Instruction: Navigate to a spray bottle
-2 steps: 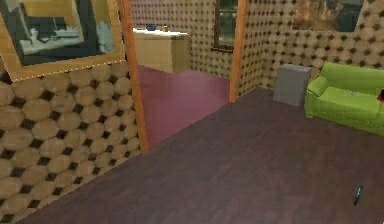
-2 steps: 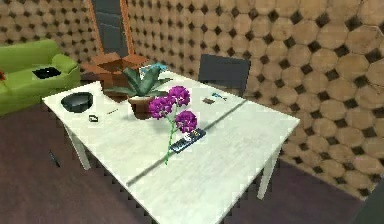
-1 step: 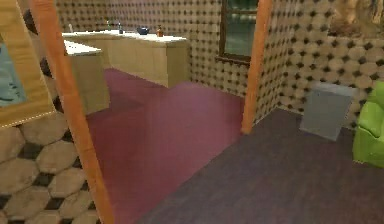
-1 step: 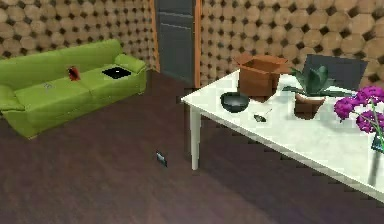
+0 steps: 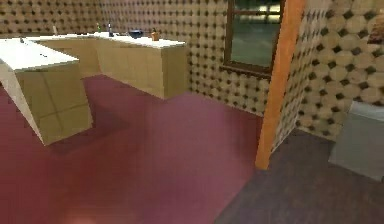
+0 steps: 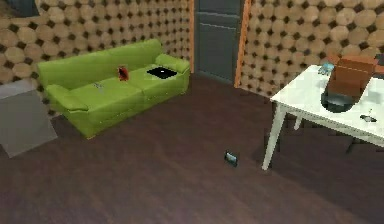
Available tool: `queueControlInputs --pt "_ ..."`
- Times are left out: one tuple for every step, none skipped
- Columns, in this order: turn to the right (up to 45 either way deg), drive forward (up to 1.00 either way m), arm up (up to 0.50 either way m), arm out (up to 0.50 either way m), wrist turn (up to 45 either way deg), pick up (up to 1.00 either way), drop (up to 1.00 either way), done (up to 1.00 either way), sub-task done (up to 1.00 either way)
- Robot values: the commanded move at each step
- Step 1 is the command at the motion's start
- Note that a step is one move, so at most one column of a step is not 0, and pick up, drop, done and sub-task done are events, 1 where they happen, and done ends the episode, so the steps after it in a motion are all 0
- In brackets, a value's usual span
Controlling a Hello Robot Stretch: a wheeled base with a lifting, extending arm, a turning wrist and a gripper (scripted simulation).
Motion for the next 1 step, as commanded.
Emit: queueControlInputs --pt "0.0 0.10 0.00 0.00 0.0 0.00 0.00 0.00 0.00"
